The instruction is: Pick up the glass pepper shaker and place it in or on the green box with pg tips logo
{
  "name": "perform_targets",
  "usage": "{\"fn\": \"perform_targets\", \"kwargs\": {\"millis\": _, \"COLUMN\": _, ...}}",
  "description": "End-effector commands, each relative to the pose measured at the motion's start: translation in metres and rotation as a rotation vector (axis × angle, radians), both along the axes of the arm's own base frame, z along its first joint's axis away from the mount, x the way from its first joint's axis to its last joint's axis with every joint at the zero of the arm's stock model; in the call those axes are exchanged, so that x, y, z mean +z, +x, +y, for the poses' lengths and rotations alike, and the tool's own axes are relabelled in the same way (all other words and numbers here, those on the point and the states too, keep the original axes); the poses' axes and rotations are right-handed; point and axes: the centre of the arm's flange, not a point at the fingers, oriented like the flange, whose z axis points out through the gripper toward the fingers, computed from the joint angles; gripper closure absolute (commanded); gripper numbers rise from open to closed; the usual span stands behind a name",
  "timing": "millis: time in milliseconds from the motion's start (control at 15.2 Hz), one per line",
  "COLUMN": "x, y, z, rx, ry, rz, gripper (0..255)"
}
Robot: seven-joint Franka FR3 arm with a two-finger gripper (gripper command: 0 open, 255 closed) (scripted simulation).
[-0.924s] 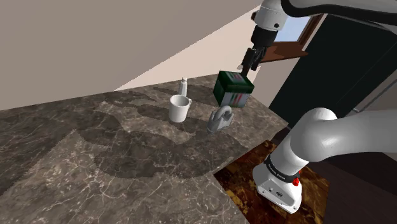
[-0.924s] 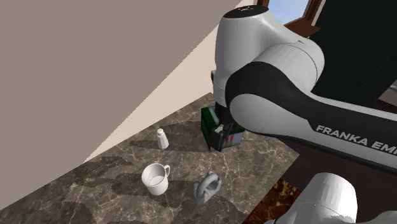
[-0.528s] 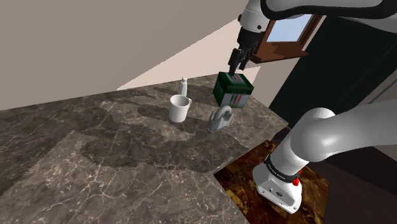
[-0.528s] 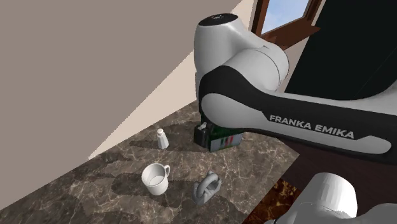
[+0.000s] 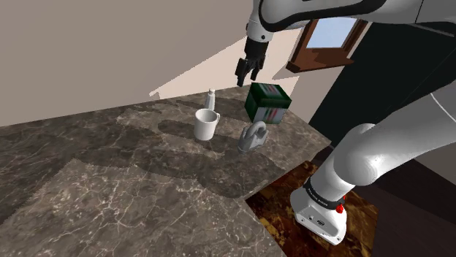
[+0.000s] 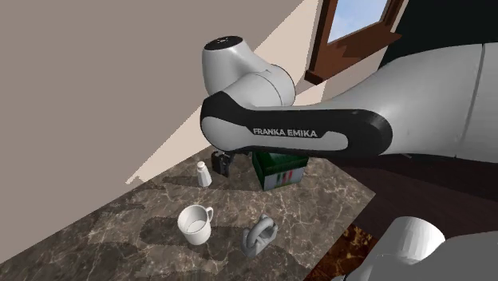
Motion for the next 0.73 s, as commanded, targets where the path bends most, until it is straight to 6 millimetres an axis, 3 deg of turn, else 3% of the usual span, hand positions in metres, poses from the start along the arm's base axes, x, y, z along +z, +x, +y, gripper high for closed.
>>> {"fn": "perform_targets", "kwargs": {"millis": 0, "x": -0.015, "y": 0.023, "z": 0.002, "rx": 0.000, "ry": 0.001, "rz": -0.001, "gripper": 0}}
{"fn": "perform_targets", "kwargs": {"millis": 660, "x": -0.071, "y": 0.141, "z": 0.011, "rx": 0.001, "ry": 0.003, "rz": -0.005, "gripper": 0}}
